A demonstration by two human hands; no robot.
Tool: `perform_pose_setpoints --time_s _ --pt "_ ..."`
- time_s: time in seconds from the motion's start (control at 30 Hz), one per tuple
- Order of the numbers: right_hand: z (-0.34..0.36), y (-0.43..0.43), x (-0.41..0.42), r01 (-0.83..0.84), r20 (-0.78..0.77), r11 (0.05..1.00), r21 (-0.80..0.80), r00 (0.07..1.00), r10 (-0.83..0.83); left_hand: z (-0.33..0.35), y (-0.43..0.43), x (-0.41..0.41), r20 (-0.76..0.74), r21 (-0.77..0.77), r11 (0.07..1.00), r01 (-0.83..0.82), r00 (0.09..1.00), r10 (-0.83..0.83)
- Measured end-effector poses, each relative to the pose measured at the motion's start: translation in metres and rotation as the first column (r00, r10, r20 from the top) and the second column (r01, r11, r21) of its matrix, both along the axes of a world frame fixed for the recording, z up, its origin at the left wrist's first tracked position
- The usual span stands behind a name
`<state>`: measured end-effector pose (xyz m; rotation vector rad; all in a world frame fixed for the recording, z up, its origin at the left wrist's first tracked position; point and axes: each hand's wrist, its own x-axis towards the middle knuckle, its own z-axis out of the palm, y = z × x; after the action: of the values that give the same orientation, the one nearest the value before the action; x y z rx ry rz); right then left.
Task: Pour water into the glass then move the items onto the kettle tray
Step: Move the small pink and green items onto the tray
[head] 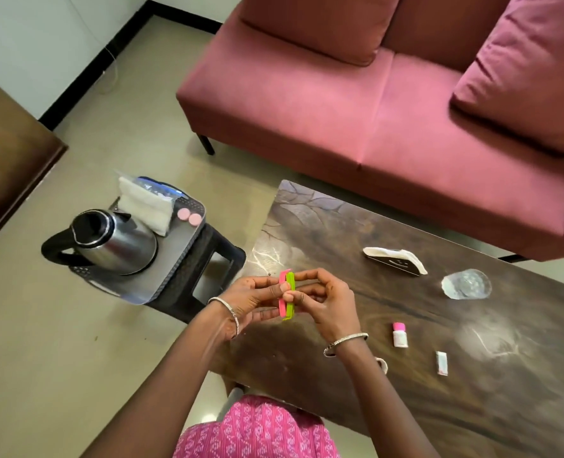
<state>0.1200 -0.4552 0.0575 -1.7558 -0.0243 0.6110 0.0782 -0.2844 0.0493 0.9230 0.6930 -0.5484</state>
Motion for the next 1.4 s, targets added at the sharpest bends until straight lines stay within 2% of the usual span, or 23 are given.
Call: perform_pose_setpoints --time_s 0.1,0.2,0.37,0.6,0.8,0.97,1.1,1.2,1.3,1.4 --pt "-0.008 0.031 0.005 0.001 -0.023 1.0 0.012 1.0 -0.001 -0.008 0.033 0.002 0.008 0.002 1.0 0.021 1.0 -0.021" --pt "-0.015 0.065 0.013 -0.037 -0.075 0.999 0.032 0.996 0.04 -0.014 0.063 0.005 -0.016 0.034 0.999 -0.042 0.999 0.043" --pt "-0.039 0.13 0.027 -0.042 -0.315 0.992 0.123 0.946 0.079 -0.03 0.117 0.009 -0.052 0.125 0.972 -0.197 0.977 0.205" --pt "-0.083 0.224 0.036 -0.018 -0.458 0.998 0.063 0.888 0.045 -0.072 0.187 0.009 -0.126 0.23 0.926 -0.301 0.934 0.335" --pt "-0.13 0.283 0.044 -0.021 -0.485 1.0 0.023 0.874 0.029 -0.113 0.236 0.019 -0.14 0.321 0.891 -0.322 0.914 0.381" --pt "-0.165 0.304 0.054 -0.001 -0.479 0.999 -0.043 0.878 -0.02 -0.156 0.26 0.038 -0.18 0.371 0.883 -0.288 0.91 0.373" --pt "-0.184 0.293 0.067 0.11 -0.416 0.988 -0.108 0.898 -0.146 -0.201 0.266 0.057 -0.15 0.652 0.745 -0.139 0.94 0.306" --pt "-0.193 0.281 0.077 0.18 -0.387 0.977 -0.119 0.897 -0.212 -0.227 0.27 0.07 -0.189 0.773 0.634 0.025 0.963 0.193" --pt "-0.2 0.279 0.085 0.198 -0.37 0.974 -0.114 0.901 -0.226 -0.249 0.274 0.079 -0.245 0.803 0.584 0.119 0.959 0.14" --pt "-0.206 0.282 0.088 0.206 -0.373 0.975 -0.089 0.9 -0.224 -0.263 0.279 0.085 -0.294 0.797 0.579 0.173 0.948 0.121"
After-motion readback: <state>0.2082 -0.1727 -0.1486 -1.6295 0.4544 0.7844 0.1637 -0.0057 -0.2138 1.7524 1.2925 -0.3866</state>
